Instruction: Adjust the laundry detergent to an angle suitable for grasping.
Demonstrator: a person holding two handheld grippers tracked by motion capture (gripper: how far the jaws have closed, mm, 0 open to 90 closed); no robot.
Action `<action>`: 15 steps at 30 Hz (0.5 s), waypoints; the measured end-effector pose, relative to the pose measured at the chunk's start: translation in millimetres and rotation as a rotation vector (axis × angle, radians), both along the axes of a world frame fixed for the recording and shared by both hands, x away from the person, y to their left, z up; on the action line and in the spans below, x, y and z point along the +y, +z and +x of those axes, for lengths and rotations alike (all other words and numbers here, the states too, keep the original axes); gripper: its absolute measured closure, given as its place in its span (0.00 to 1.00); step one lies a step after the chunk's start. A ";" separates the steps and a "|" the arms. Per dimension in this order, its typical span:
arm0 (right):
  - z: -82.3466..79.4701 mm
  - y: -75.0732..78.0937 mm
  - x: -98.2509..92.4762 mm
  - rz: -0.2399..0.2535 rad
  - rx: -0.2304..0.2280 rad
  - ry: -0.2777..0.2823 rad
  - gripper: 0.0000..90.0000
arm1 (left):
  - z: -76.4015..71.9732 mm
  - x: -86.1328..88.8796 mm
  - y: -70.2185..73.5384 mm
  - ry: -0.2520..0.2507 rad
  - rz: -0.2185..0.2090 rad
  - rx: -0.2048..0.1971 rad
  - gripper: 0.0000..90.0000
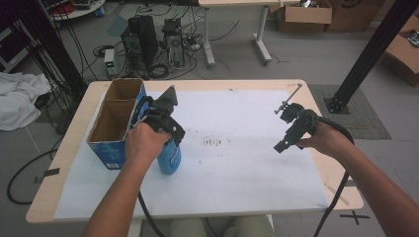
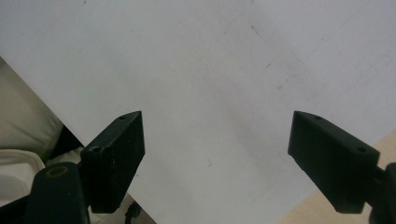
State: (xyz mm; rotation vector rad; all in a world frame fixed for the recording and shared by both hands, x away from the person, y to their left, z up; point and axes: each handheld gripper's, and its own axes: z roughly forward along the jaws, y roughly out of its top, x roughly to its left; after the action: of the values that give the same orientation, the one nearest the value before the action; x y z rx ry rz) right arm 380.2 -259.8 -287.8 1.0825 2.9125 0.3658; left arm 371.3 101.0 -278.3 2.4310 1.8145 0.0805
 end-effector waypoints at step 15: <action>0.5 -1.2 0.4 0.001 0.000 0.002 0.21 | 0.2 0.6 -7.7 0.011 0.002 0.000 0.28</action>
State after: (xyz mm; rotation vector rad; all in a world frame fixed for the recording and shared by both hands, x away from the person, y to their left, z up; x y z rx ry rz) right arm 380.7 -259.4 -289.0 1.0801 2.9143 0.3673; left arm 371.5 101.6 -286.0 2.4221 1.8289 0.0830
